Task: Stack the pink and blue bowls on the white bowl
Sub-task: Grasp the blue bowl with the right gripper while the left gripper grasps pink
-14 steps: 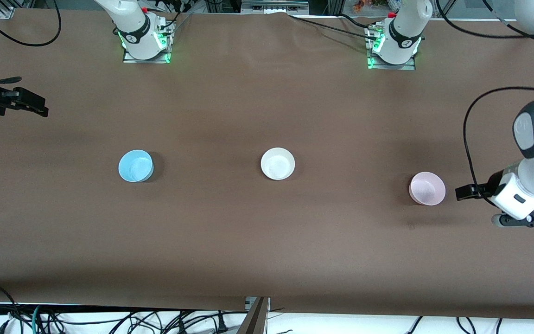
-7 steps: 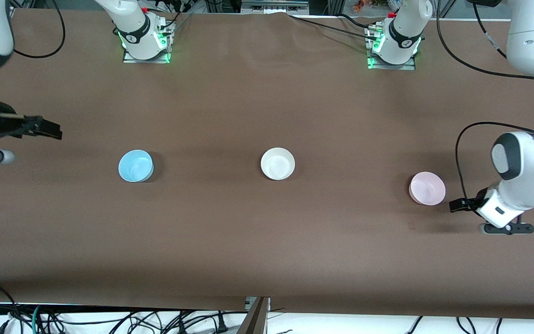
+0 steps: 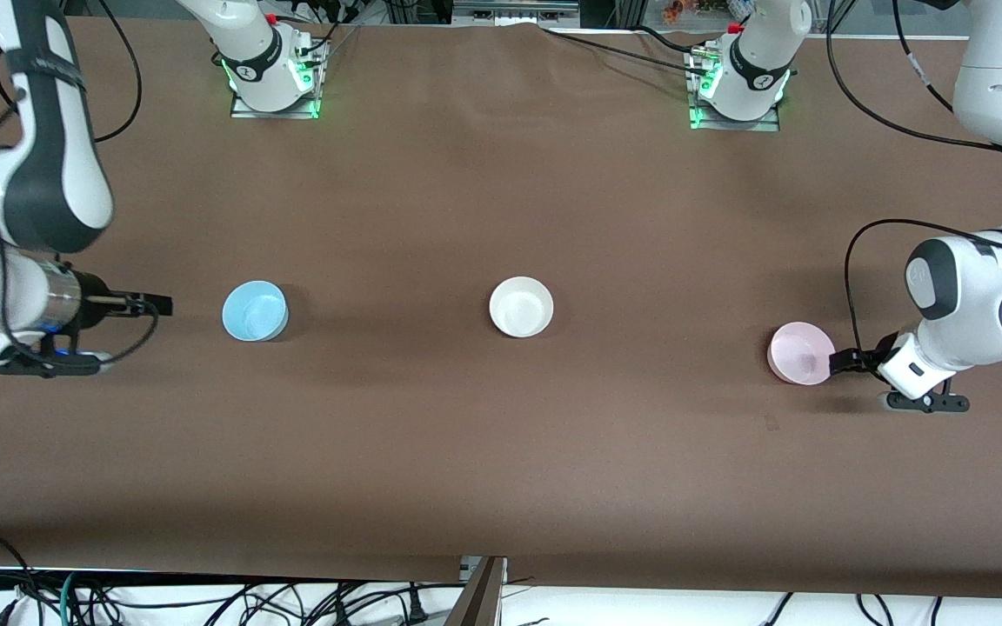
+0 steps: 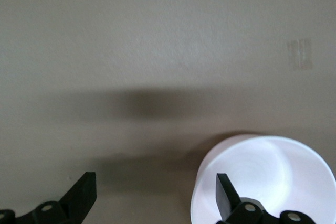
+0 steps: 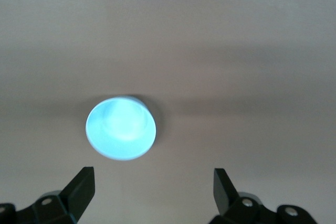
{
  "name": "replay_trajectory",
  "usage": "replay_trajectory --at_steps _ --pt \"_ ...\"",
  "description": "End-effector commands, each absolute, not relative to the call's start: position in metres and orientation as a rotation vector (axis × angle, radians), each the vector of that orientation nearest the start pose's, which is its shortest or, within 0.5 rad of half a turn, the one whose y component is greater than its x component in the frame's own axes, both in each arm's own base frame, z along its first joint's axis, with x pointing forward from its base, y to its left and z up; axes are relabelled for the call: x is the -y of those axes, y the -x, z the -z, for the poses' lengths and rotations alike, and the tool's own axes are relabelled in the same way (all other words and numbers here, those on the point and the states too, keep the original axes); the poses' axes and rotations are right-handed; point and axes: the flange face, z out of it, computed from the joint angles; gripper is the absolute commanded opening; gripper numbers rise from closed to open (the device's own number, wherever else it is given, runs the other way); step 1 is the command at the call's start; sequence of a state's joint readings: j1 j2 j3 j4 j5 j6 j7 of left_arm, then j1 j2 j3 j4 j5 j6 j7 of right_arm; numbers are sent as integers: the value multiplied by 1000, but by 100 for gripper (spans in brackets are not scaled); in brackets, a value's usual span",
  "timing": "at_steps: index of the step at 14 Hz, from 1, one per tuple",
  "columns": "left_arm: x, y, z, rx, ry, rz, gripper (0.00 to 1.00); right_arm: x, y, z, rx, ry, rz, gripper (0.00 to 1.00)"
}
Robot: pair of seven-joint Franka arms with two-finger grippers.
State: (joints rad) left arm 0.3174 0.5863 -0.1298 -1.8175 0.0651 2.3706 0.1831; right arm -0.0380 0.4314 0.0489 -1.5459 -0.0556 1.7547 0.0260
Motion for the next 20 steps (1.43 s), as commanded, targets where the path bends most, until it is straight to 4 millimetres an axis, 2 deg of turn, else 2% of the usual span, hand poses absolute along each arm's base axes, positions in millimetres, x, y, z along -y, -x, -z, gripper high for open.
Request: replay_trajectory --at_steps 1,4,7,9,12,16,18,20 --pt "-122 -608 -231 -53 3206 -6 100 1 -639 -357 -12 3158 -302 100" --pt "-118 -597 -232 -55 3202 -11 100 -1 -623 -309 -46 3109 -253 100" --pt "-114 -586 -223 -50 3197 24 94 5 -596 -255 -94 3090 -178 100" --pt "-112 -579 -215 -48 3195 46 93 11 -581 -232 -96 3086 -130 100" --pt "-112 -578 -215 -46 3194 46 87 27 -575 -221 -90 3052 -117 100" --pt "-111 -578 -218 -48 3192 50 61 36 -569 -213 -97 2953 -119 100" --pt "-110 -577 -217 -46 3194 45 42 37 -568 -211 -109 2941 -122 99" --pt "-108 -578 -217 -51 3193 47 35 37 -565 -209 -112 2935 -129 84"
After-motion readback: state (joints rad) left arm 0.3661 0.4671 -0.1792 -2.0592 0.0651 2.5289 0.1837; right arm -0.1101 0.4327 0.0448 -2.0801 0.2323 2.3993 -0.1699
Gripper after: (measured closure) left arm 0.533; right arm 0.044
